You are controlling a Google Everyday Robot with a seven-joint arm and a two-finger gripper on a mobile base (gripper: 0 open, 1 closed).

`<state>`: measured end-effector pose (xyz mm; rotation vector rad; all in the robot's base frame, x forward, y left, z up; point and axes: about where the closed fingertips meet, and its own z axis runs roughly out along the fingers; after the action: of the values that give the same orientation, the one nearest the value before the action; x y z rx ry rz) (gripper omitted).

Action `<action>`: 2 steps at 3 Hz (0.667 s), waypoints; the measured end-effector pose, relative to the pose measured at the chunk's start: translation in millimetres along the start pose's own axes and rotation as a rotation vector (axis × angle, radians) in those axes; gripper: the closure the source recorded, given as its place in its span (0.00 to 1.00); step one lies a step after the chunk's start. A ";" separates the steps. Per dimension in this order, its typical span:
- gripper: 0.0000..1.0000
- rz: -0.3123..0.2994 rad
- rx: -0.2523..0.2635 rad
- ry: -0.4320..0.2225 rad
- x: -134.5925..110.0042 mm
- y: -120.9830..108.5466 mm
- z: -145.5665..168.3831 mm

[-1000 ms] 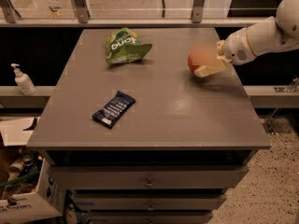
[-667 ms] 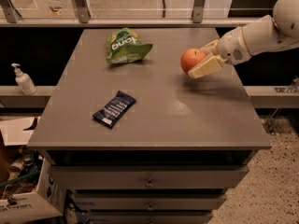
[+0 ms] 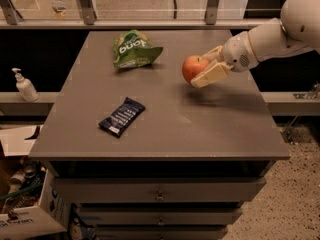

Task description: Move apple near rxbar blueberry

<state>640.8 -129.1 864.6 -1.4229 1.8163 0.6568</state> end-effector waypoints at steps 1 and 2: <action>1.00 -0.008 -0.020 -0.005 -2.8 2.5 6.0; 1.00 -0.049 -0.085 0.018 -5.3 22.0 32.0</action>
Offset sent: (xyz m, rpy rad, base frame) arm -0.0335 0.0679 -0.0359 -0.0578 0.0334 0.2070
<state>627.6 -95.9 848.4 -1.5285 1.7800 0.7054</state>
